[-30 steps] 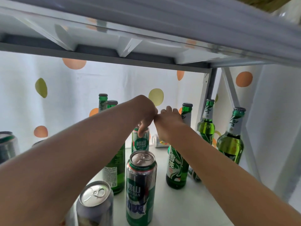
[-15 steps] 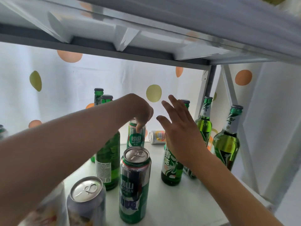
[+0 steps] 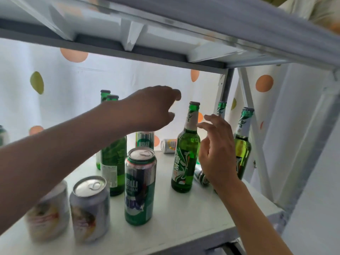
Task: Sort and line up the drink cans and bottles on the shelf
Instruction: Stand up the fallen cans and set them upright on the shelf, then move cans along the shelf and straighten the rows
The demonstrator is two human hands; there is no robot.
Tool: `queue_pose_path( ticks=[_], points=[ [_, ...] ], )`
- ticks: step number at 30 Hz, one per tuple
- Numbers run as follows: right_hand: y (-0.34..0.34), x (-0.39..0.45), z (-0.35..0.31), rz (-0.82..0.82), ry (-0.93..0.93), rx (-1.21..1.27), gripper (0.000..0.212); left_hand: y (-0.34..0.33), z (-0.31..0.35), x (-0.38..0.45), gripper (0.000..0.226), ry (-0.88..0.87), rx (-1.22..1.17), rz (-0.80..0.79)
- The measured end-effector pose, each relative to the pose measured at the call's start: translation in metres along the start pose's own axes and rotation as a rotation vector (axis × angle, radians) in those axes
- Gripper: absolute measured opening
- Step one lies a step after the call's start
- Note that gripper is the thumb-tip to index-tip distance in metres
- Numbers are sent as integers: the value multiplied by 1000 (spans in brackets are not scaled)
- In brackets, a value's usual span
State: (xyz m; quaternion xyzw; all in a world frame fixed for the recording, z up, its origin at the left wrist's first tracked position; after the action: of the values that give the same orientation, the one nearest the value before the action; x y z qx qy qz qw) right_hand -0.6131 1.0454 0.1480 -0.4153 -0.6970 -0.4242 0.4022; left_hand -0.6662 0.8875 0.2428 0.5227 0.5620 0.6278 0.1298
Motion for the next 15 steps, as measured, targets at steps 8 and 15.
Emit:
queue_pose_path(
  ticks=[8, 15],
  points=[
    [-6, -42, 31, -268, -272, 94, 29, -5, 75, -41, 39, -92, -89, 229],
    [-9, -97, 61, -487, -504, 21, 37, -42, 94, -43, 41, -31, -181, 219]
  ],
)
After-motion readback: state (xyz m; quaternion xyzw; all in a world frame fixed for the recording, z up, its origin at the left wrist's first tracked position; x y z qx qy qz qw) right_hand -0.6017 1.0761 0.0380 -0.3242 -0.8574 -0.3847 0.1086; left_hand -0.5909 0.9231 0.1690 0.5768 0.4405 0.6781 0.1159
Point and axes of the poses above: each hand's wrist, its own x-axis towards the middle knuckle, its own y-axis out of the back of the hand, z = x × y, the point moved 5 cm from there along x, towards the middle knuckle, and after that the axes turned 15 degrees about -y, right-handed, at the moved point
